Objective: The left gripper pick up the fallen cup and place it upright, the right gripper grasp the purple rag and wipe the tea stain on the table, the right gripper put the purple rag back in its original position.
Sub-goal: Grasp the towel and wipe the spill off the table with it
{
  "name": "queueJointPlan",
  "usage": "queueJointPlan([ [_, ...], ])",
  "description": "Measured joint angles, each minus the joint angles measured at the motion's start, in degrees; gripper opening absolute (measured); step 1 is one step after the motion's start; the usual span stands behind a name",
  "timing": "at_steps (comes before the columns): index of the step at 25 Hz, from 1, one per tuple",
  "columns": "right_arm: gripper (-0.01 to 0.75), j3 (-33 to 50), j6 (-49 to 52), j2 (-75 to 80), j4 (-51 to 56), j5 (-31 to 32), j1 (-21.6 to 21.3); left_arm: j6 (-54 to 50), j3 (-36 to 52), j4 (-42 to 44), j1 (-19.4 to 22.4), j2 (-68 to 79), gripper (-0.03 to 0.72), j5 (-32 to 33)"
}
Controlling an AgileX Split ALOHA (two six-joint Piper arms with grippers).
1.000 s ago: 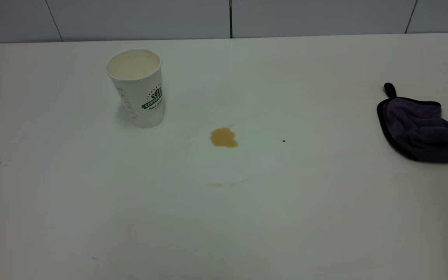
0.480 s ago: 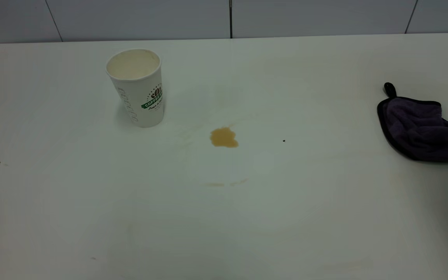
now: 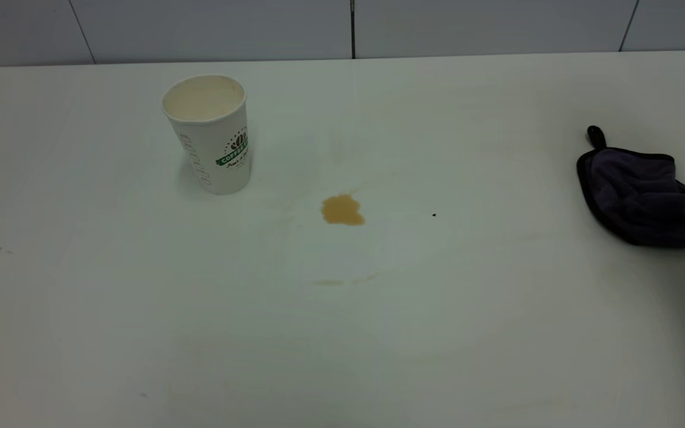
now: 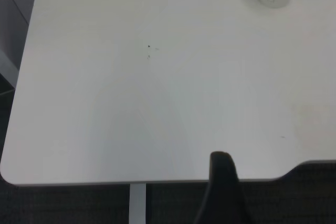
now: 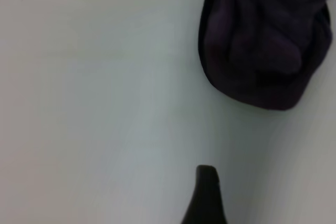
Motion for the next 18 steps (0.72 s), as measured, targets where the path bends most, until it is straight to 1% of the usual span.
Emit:
queueJointPlan([
  [3,0.683,-4.8,0.1,7.7,-1.3,-0.3,2.4,0.0,0.0,0.0,0.0,0.0,0.586,0.0],
  [6,0.673,-9.6,1.5,14.2,-1.7,-0.2,3.5,0.0,0.0,0.0,0.0,0.0,0.586,0.0],
  [9,0.661,-13.9,5.2,20.0,-1.7,1.0,3.6,0.0,0.0,0.0,0.0,0.0,0.586,0.0],
  [14,0.647,-20.6,8.4,27.3,-3.7,3.7,3.6,0.0,0.0,0.0,0.0,0.0,0.586,0.0],
  [18,0.646,-24.8,13.7,31.8,-10.1,4.7,3.2,0.0,0.0,0.0,0.0,0.0,0.586,0.0],
])
